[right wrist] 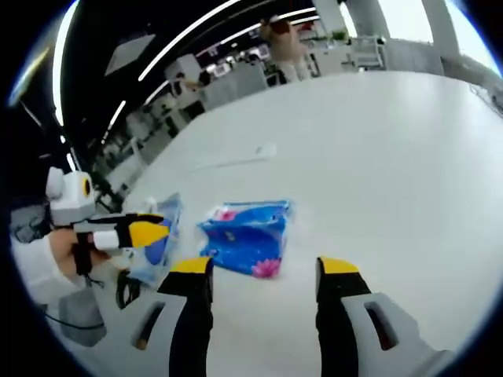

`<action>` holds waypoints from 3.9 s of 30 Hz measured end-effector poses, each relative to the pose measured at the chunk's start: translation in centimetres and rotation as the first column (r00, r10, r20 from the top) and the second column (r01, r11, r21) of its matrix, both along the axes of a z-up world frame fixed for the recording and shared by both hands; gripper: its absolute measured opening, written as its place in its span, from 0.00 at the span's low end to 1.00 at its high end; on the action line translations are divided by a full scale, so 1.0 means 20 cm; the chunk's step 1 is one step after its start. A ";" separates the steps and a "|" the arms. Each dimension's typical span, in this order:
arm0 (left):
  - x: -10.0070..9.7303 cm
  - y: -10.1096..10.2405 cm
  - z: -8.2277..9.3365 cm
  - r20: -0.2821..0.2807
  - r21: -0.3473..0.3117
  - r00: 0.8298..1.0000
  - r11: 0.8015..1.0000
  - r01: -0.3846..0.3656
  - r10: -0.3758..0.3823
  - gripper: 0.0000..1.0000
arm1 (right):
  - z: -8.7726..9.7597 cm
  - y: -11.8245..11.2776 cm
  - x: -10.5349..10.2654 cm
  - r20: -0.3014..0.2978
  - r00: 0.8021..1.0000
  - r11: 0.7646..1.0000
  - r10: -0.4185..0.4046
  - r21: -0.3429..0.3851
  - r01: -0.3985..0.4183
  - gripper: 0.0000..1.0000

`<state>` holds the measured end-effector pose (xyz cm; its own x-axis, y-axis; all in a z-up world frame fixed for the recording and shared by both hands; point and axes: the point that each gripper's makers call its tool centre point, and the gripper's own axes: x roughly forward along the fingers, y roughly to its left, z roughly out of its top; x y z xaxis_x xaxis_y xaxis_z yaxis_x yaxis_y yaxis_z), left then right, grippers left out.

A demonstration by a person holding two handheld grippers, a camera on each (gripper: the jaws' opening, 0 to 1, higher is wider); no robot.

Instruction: Arrange the tabletop items into an orderly group along one side of the table until the central work area is clear of visible clutter.

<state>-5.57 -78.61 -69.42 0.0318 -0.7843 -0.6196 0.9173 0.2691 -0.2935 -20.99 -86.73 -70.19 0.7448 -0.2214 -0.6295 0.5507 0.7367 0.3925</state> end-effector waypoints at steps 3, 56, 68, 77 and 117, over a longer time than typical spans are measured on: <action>0.03 0.05 0.05 0.010 -0.020 1.000 1.000 -0.011 0.011 0.48 | 0.03 0.04 -0.03 0.014 1.000 1.000 -0.016 0.004 0.016 0.50; 0.27 1.00 0.17 -0.175 -0.193 0.950 0.937 -0.290 0.258 0.61 | 0.08 0.44 -0.32 0.068 0.994 0.993 -0.081 0.096 0.074 0.42; 0.30 1.06 0.20 -0.160 -0.197 0.945 0.929 -0.314 0.286 0.60 | 0.10 0.45 -0.30 0.078 0.994 0.993 -0.076 0.096 0.068 0.41; 0.30 1.11 0.15 -0.119 -0.150 0.955 0.946 -0.288 0.272 0.58 | 0.08 0.50 -0.25 0.061 0.998 0.994 -0.035 0.105 0.028 0.40; 0.21 1.30 -0.24 -0.027 0.132 0.961 0.954 -0.270 0.276 0.42 | -0.05 1.07 0.21 -0.009 0.883 0.873 0.470 0.152 -0.463 0.35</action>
<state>-1.41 -52.61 -74.19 0.2036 -0.6649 -0.7187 0.7906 0.5447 -0.2799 -16.74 -65.26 -71.09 0.7097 0.2385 -0.6629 0.1760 0.8511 0.4947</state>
